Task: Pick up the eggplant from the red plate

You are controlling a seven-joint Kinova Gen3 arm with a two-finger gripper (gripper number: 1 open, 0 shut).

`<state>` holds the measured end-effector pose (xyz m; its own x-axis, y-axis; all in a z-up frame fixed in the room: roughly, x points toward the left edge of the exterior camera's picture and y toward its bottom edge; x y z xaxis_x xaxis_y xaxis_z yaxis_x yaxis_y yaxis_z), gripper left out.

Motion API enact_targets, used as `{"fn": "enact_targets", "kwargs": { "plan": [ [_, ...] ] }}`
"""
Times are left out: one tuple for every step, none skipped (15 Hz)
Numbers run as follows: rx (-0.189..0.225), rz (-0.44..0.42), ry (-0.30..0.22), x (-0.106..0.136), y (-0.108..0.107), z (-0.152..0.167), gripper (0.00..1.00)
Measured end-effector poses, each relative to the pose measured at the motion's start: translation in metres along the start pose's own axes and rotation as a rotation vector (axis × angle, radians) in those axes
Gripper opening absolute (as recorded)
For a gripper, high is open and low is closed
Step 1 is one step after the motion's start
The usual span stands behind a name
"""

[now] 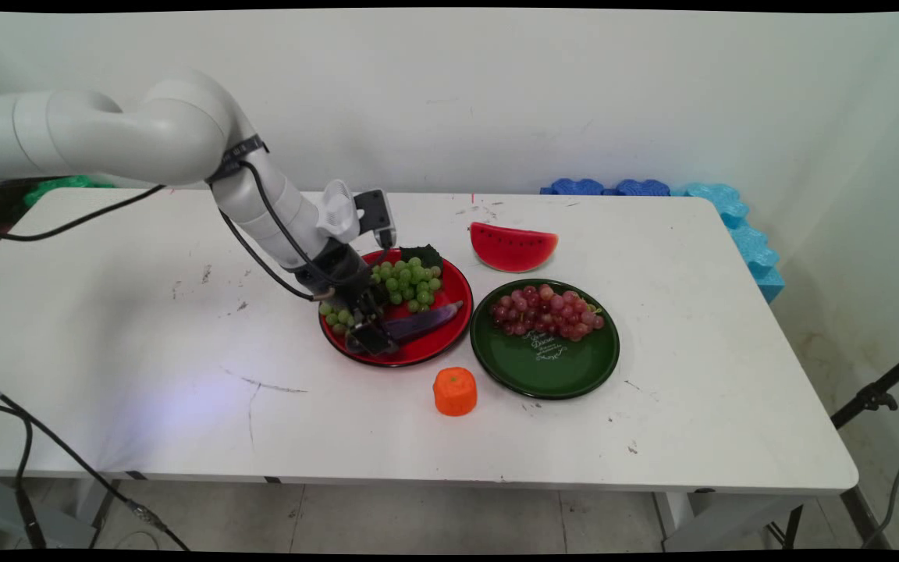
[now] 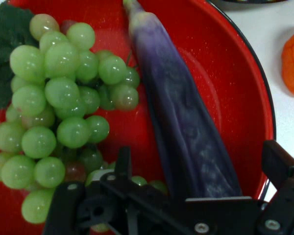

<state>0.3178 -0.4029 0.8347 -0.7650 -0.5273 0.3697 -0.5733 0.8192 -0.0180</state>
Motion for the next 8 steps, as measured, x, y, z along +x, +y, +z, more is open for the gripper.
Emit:
{"fn": "enact_targets", "kwargs": {
  "plan": [
    [-0.001,0.003,0.001,0.0,0.0,0.0025,1.0],
    [-0.002,0.006,0.001,0.0001,0.0001,0.0042,1.0],
    [-0.004,0.01,0.002,0.0001,0.0001,0.0057,0.0],
    [-0.007,0.018,0.002,0.0,0.0004,0.0074,0.0],
    [-0.009,0.024,0.004,0.0003,0.0005,0.0084,0.0],
    [-0.012,0.034,0.008,0.0011,0.0007,0.0099,0.0],
    [-0.013,0.041,0.01,0.0016,0.0008,0.0105,0.0],
    [-0.015,0.05,0.014,0.0022,0.0011,0.0114,0.0]
  ]
}}
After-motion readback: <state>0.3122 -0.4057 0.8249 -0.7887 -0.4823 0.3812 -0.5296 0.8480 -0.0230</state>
